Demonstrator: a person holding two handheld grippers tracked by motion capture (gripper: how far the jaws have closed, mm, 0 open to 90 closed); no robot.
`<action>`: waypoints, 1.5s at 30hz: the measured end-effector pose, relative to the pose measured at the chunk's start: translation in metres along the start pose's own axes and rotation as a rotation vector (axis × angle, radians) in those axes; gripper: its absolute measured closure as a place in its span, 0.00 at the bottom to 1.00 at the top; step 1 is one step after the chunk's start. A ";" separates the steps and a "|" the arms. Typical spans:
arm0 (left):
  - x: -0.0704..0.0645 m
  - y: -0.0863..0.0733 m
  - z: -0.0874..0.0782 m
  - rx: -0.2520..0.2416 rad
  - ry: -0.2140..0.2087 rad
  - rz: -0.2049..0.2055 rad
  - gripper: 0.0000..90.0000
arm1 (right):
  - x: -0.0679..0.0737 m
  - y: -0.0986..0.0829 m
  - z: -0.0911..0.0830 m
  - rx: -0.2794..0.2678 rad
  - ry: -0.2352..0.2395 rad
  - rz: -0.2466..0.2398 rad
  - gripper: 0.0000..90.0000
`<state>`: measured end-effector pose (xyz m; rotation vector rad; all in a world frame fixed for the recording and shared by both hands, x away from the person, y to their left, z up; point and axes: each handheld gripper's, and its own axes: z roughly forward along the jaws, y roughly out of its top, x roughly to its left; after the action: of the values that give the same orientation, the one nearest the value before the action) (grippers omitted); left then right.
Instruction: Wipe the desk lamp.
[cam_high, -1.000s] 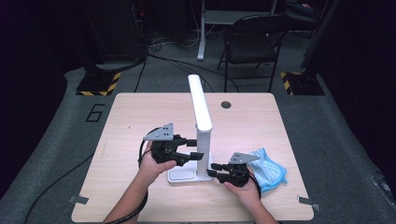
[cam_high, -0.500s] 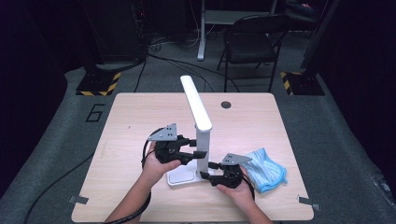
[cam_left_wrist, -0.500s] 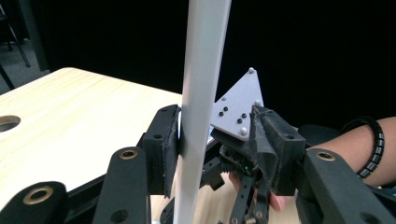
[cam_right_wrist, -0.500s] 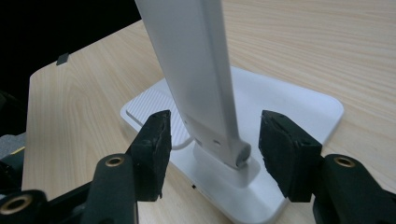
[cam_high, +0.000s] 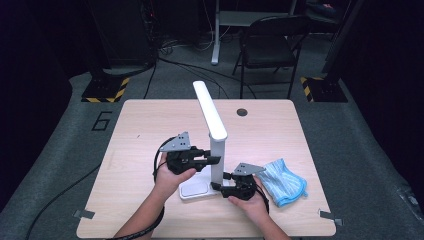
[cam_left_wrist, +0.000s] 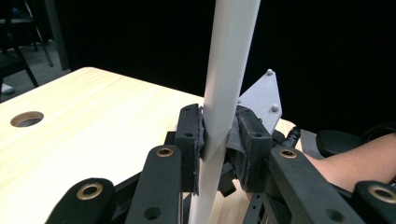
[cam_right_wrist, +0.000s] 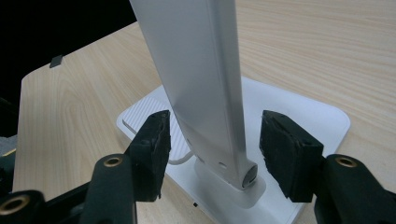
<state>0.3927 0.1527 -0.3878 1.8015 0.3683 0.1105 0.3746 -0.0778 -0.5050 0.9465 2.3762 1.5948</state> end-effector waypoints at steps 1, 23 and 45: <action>-0.001 0.000 0.001 -0.001 0.004 0.002 0.82 | 0.000 0.000 -0.001 0.004 -0.006 0.002 0.48; -0.004 0.007 0.023 -0.010 0.073 -0.023 0.70 | -0.002 0.010 -0.007 -0.035 -0.167 -0.020 0.46; 0.011 -0.021 -0.005 0.083 0.107 -0.089 0.40 | -0.017 0.000 -0.032 -0.051 -0.204 -0.009 0.54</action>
<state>0.3977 0.1656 -0.4082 1.8623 0.5352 0.1314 0.3738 -0.1127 -0.4947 1.0326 2.1905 1.4705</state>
